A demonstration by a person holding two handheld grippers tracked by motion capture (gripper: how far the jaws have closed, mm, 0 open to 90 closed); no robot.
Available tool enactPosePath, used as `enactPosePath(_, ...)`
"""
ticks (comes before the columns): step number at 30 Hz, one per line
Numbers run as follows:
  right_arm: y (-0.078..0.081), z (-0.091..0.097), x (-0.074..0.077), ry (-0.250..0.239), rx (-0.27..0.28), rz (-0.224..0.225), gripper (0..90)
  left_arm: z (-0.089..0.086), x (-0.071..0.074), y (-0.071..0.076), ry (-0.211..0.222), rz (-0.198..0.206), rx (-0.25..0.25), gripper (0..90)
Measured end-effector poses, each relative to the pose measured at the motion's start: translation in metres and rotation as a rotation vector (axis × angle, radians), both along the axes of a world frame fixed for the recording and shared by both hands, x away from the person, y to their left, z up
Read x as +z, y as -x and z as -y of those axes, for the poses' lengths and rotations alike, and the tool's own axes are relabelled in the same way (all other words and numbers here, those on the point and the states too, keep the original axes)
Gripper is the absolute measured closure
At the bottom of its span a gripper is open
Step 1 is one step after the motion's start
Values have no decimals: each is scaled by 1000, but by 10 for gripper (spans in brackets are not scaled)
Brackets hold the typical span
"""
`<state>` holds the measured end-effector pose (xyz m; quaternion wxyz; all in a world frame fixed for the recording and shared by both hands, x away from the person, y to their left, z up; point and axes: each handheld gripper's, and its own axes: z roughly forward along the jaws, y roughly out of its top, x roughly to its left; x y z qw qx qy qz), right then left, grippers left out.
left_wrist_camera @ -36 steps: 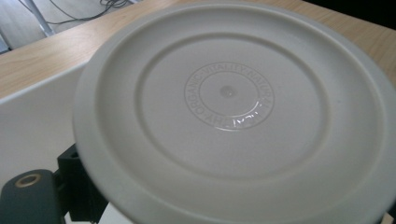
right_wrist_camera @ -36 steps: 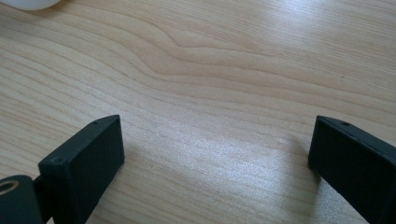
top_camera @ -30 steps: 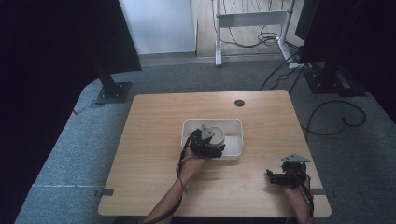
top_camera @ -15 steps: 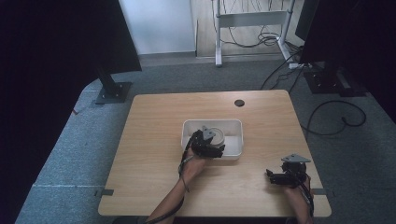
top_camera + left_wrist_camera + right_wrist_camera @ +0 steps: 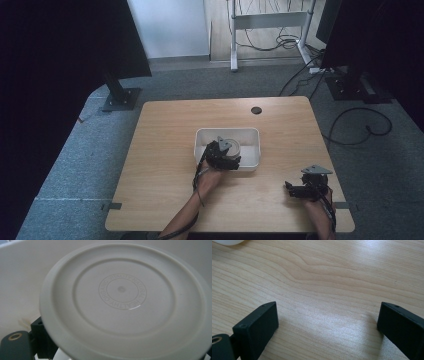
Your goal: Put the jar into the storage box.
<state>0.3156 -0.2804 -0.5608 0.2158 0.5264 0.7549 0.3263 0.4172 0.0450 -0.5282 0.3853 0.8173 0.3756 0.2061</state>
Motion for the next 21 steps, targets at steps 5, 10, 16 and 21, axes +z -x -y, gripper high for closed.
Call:
enactPosePath(5,0,0,0,0,0,0,30,-1,0,-1,18,-21,15,104)
enactPosePath(10,0,0,0,0,1,0,31,-2,1,-2,12,-35,12,102)
enactPosePath(16,0,0,0,0,1,0,30,-3,2,-3,16,-30,-1,60)
enactPosePath(21,0,0,0,0,1,0,30,-3,6,-1,12,-23,-6,33)
